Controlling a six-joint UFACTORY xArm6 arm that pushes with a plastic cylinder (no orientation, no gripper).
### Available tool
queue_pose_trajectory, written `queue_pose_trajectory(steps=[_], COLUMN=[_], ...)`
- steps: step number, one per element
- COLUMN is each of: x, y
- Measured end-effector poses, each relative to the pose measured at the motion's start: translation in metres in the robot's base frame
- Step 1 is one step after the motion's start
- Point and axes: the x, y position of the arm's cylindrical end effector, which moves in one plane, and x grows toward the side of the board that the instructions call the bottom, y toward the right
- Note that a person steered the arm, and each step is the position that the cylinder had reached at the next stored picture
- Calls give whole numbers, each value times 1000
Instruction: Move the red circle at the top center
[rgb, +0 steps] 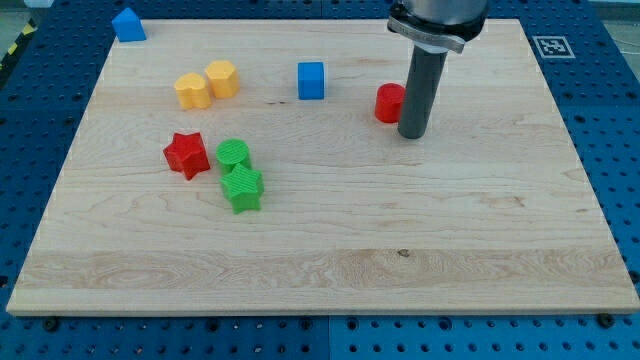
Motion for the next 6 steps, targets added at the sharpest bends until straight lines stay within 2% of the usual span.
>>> queue_pose_trajectory(steps=[1, 3, 6], x=[4, -1, -54], y=[11, -4, -22])
